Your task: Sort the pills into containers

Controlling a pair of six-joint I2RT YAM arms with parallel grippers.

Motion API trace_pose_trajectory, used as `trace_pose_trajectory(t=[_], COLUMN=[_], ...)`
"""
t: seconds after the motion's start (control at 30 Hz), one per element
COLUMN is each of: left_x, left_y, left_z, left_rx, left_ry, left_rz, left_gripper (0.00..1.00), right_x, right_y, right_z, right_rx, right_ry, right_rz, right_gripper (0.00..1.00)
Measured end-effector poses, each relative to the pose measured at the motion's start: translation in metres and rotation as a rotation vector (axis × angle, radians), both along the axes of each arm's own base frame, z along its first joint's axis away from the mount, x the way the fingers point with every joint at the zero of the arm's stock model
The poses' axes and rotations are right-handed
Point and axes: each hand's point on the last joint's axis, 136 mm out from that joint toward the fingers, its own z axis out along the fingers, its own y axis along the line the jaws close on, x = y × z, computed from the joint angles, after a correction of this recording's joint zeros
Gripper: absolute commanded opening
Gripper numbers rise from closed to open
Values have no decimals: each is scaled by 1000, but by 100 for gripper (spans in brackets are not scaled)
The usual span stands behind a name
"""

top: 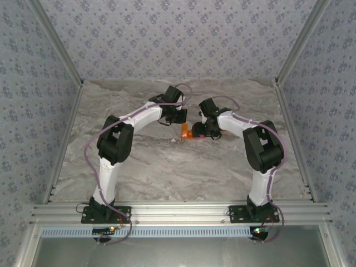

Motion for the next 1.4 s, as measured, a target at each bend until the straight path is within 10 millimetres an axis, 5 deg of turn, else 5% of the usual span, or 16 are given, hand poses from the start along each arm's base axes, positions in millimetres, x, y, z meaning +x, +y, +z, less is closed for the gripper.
trace_pose_trajectory(t=[0.5, 0.93, 1.4], left_x=[-25, -48, -61], left_y=[-10, -13, -8], left_z=[-17, -3, -17], left_rx=[-26, -68, -57], left_ry=[49, 26, 59], left_rz=[-29, -33, -22], left_gripper=[0, 0, 0], right_x=[1, 1, 1], right_y=[0, -1, -1], right_z=[0, -1, -1], right_rx=[15, 23, 24], right_ry=[5, 9, 10], right_rz=[-4, -8, -8], right_gripper=[68, 67, 67])
